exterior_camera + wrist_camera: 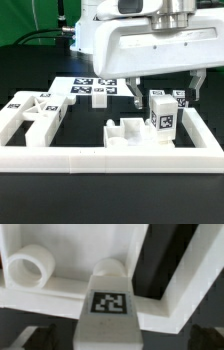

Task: Assemble chair

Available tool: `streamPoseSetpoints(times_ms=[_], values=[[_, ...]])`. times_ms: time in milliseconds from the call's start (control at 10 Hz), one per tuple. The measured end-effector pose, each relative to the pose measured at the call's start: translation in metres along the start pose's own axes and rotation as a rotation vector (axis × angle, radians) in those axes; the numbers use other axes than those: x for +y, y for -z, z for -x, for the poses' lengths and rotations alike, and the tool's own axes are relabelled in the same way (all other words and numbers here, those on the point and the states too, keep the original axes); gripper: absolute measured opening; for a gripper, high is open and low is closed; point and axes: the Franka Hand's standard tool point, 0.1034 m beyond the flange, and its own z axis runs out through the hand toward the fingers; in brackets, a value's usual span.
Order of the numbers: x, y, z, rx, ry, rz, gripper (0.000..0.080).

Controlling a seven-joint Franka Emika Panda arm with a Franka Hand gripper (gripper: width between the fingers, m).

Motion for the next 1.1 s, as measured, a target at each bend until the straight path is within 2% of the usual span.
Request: streamPoseSetpoints(times_ms=[200, 300, 700, 900, 1100], values=[[-0.003, 0.001, 0.003, -0.154, -0.002, -0.048, 0.0649], [-0.002, 0.001, -0.003, -0.17, 0.005, -0.056, 0.0649], [0.016, 0.001, -0.004, -0.156, 0.002, -0.054, 0.0649], [0.021, 0.002, -0.005, -0.149, 0.005, -0.053, 0.0649], [0.021, 0.002, -0.004, -0.15, 0.006, -0.053, 0.0391]])
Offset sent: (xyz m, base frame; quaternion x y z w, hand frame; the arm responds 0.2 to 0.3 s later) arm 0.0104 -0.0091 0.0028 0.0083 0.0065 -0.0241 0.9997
